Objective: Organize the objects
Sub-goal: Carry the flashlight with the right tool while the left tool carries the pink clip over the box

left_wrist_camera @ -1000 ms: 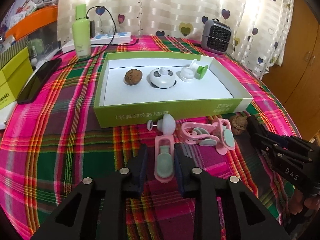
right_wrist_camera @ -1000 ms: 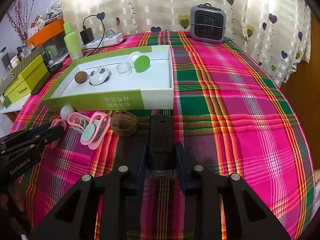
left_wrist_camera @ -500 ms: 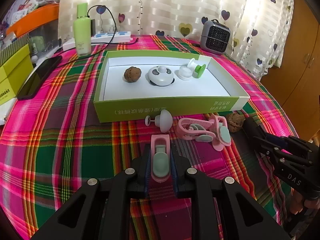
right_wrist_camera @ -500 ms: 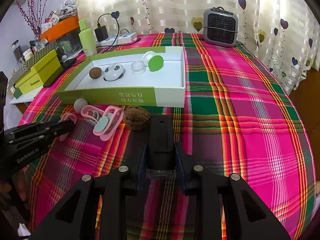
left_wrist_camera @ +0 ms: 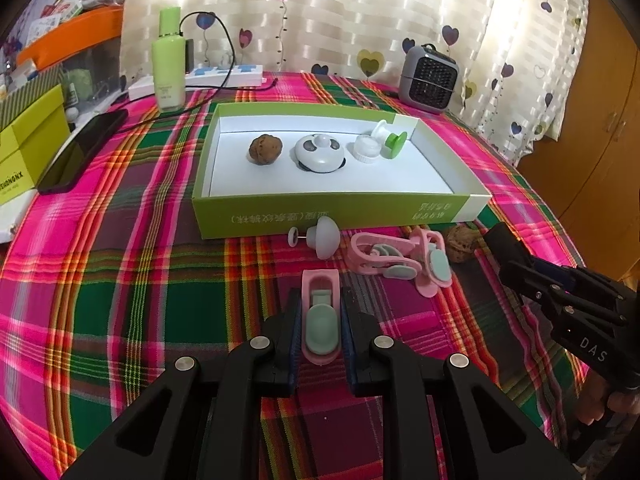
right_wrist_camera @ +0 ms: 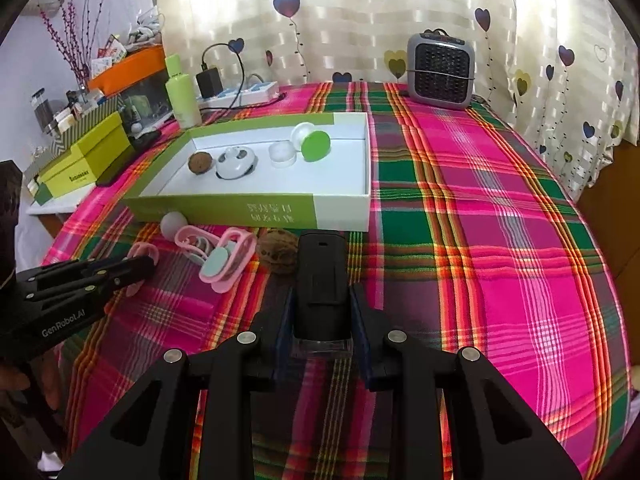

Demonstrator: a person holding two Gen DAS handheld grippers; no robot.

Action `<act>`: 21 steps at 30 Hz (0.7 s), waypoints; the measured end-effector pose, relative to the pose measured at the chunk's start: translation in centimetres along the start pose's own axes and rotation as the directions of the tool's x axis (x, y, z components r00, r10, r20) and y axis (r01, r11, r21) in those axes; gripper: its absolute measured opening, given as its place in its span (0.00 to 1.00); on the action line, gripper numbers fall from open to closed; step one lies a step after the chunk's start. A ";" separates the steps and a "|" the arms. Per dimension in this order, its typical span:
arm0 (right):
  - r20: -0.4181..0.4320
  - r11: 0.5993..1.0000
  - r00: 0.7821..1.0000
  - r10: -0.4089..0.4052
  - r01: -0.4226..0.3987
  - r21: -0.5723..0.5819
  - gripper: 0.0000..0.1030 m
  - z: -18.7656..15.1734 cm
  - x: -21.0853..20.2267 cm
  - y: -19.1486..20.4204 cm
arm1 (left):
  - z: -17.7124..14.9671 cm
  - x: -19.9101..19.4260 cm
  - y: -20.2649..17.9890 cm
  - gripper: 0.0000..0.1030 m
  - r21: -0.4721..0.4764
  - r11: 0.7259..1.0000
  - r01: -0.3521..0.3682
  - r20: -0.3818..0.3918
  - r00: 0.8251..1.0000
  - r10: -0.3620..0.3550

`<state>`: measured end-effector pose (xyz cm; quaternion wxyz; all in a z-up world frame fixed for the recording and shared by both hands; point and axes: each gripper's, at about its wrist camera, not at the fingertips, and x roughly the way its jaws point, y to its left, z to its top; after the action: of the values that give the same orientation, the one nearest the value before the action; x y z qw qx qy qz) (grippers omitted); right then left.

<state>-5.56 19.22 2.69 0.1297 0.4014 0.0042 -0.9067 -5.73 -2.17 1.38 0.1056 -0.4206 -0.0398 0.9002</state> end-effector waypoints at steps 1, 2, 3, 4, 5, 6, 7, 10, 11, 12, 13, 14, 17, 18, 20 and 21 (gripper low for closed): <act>0.000 1.000 1.000 -0.003 0.003 -0.001 0.28 0.1 0.0 0.0 | 0.1 0.0 0.0 0.15 0.000 1.000 0.000 0.001 1.000 0.000; 0.003 1.000 1.000 -0.005 0.005 -0.003 0.28 0.2 -0.1 0.1 | 0.1 -0.1 -0.1 0.15 0.000 1.000 0.003 0.001 1.000 -0.003; 0.007 1.000 1.000 -0.003 0.003 -0.007 0.28 0.3 -0.3 0.2 | 0.1 -0.2 -0.1 0.15 0.000 1.000 0.004 0.002 1.000 -0.004; 0.011 1.000 1.000 0.000 0.000 -0.012 0.28 0.4 -0.4 0.3 | 0.2 -0.3 -0.1 0.15 0.001 1.000 0.006 0.006 1.000 -0.006; 0.014 1.000 1.000 0.004 -0.004 -0.015 0.28 0.5 -0.5 0.4 | 0.4 -0.5 -0.2 0.15 0.003 1.000 0.007 0.011 1.000 -0.007; 0.015 1.000 1.000 0.008 -0.007 -0.016 0.27 0.6 -0.5 0.5 | 0.5 -0.6 -0.2 0.15 0.002 1.000 0.010 0.014 1.000 -0.010; 0.018 1.000 1.000 0.015 -0.014 -0.017 0.28 0.9 -0.6 0.6 | 0.6 -0.7 -0.3 0.15 0.000 1.000 0.016 0.017 1.000 -0.016; 0.027 0.999 0.999 0.025 -0.025 -0.027 0.28 1.2 -0.9 0.9 | 1.1 -1.1 -0.5 0.15 0.002 1.000 0.025 0.029 0.999 -0.025; 0.029 0.999 0.999 0.031 -0.030 -0.030 0.28 1.3 -0.9 1.1 | 1.3 -1.2 -0.6 0.15 0.007 1.000 0.024 0.033 0.999 -0.024; 0.028 0.999 0.999 0.036 -0.035 -0.031 0.28 1.5 -0.9 1.1 | 1.5 -1.3 -0.6 0.15 0.009 1.000 0.023 0.037 0.999 -0.024; 0.028 0.999 0.999 0.041 -0.040 -0.033 0.28 1.6 -0.9 1.2 | 1.8 -1.3 -0.7 0.15 0.011 1.000 0.026 0.040 0.999 -0.026; 0.028 0.998 0.999 0.043 -0.042 -0.036 0.28 1.8 -0.9 1.3 | 2.1 -1.4 -0.7 0.15 0.014 1.000 0.027 0.043 0.999 -0.027; 0.028 0.998 0.998 0.051 -0.050 -0.045 0.28 2.5 -0.6 1.5 | 2.9 -1.3 -0.6 0.15 0.011 0.999 0.031 0.041 0.999 -0.031; 0.026 0.997 0.998 0.058 -0.057 -0.046 0.28 2.7 -0.5 1.6 | 3.1 -1.3 -0.6 0.15 0.006 0.999 0.033 0.041 0.999 -0.033; 0.021 0.997 0.998 0.065 -0.064 -0.048 0.28 3.0 -0.2 1.7 | 3.5 -1.2 -0.4 0.15 0.000 0.999 0.037 0.043 0.998 -0.037; 0.019 0.997 0.998 0.066 -0.065 -0.051 0.28 3.2 -0.1 1.8 | 3.8 -1.2 -0.4 0.15 -0.003 0.999 0.037 0.048 0.998 -0.037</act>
<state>-7.37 17.12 5.08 0.1697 0.3884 0.0125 -0.9056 -7.80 -2.00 4.79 0.1202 -0.3984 -0.0519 0.9078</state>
